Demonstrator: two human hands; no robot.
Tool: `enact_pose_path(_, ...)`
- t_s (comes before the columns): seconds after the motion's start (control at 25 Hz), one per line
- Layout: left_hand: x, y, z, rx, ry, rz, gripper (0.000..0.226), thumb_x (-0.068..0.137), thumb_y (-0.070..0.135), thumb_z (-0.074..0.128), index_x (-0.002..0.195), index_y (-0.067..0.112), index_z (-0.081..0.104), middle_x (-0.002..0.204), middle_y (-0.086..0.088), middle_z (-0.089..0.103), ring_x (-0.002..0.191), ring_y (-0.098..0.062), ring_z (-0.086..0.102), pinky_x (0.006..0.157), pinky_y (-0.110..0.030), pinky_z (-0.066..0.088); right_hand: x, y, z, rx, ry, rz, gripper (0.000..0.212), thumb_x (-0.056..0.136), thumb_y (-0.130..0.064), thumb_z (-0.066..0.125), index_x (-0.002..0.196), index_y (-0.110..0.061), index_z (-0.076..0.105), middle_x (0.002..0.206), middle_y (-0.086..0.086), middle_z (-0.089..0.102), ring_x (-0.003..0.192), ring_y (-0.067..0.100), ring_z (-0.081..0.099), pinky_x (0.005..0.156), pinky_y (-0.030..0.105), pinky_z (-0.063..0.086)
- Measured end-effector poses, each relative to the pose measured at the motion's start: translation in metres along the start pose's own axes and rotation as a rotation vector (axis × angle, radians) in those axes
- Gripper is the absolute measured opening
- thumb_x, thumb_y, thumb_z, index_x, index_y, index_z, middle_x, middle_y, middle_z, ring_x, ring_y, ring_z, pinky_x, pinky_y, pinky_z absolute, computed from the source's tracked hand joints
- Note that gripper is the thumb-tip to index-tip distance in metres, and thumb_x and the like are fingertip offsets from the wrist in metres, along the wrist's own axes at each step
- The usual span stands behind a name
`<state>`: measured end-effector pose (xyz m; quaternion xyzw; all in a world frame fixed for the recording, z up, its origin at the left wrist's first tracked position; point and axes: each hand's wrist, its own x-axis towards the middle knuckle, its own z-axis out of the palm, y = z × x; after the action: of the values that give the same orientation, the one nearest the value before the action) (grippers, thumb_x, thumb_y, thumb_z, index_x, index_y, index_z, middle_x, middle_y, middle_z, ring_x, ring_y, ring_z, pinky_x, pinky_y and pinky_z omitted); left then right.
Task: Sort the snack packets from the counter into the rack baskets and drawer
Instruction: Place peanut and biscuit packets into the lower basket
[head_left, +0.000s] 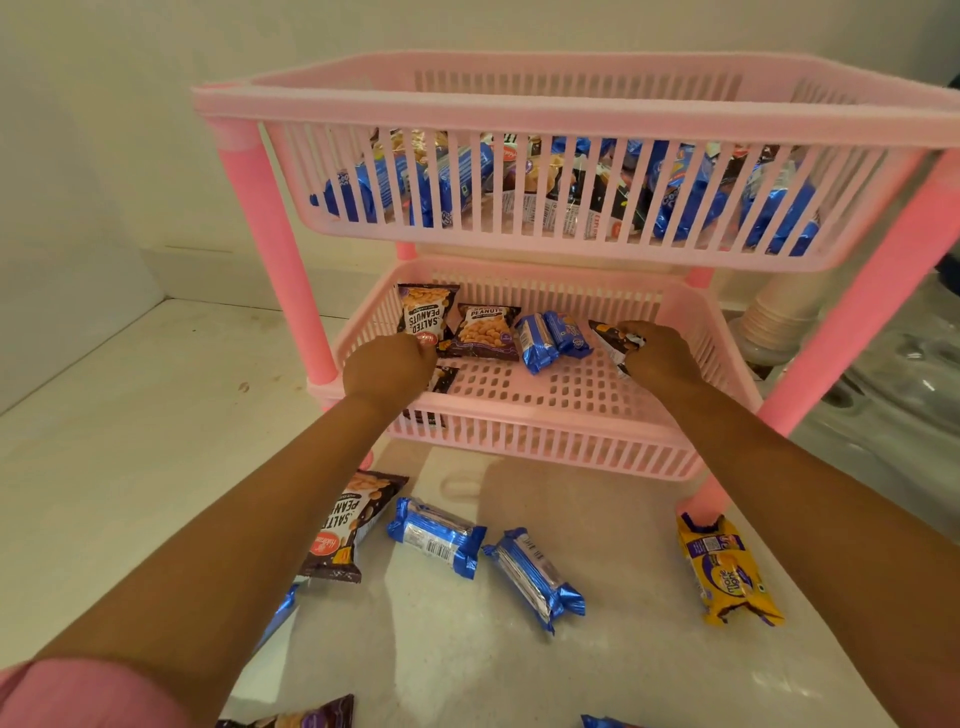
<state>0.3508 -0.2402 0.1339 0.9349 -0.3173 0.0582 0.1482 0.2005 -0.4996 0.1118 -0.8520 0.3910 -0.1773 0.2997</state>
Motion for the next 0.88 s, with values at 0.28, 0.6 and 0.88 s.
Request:
enact_pose_path(0.28,0.007,-0.004,0.005,-0.017,-0.126,0.099,0.036,0.099,0.027,0.027,0.074,0.008,0.046,0.084,-0.022,0.064,0.075,-0.034,0.058,0.065,-0.033,0.040,0.027,-0.005,-0.002,0.011,0.134,-0.030,0.045,0.086,-0.009,0.059,0.131,-0.015,0.052,0.137,0.014,0.052,0.122,0.036,0.050,0.103,0.041,0.042)
enact_pose_path(0.6,0.023,0.006,-0.004,-0.054,-0.716,0.001,0.049,0.099,0.035,0.033,0.143,0.015,0.029,0.149,-0.011,0.034,0.136,-0.028,0.034,0.110,-0.038,0.025,0.037,0.005,0.017,-0.491,-0.395,0.095,0.072,0.095,-0.054,0.027,0.150,-0.018,-0.002,0.159,0.007,-0.010,0.147,0.029,-0.005,0.118,0.052,0.002)
enact_pose_path(0.88,0.007,0.000,-0.004,-0.069,-0.196,0.051,0.056,0.093,0.051,0.033,0.143,0.026,0.028,0.131,-0.011,0.057,0.114,-0.032,0.056,0.088,-0.042,0.050,-0.061,-0.054,-0.017,0.088,-0.129,-0.178,0.076,0.090,-0.038,0.055,0.149,-0.028,0.008,0.159,0.004,0.008,0.146,0.024,0.012,0.119,0.046,0.017)
